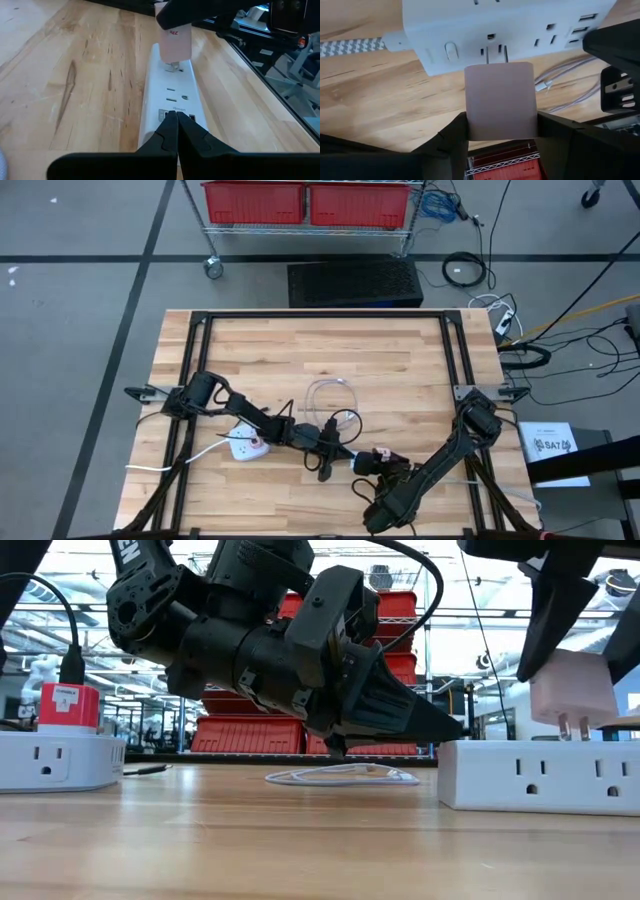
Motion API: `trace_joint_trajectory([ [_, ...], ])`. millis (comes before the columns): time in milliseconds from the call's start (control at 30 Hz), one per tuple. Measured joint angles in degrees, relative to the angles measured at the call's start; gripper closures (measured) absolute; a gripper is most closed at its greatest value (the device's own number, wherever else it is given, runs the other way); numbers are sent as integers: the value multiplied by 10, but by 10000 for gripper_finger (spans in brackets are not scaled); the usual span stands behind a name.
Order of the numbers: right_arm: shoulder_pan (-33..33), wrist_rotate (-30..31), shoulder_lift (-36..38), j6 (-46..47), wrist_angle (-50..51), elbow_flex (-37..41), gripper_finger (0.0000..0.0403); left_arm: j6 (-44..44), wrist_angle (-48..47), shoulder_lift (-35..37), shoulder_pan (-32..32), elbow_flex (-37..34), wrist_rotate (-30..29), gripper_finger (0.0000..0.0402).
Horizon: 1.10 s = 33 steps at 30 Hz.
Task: Insert USB
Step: Insert the pink charger adapter into the right white outlet extension
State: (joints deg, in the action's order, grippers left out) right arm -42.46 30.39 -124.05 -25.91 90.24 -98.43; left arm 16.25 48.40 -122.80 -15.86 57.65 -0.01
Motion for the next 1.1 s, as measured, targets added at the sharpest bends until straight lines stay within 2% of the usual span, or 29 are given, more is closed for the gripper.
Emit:
trace_joint_trajectory([
  [1100,9,-11,0,19,-2,1,245,0,0,0,0,0,6,401],
])
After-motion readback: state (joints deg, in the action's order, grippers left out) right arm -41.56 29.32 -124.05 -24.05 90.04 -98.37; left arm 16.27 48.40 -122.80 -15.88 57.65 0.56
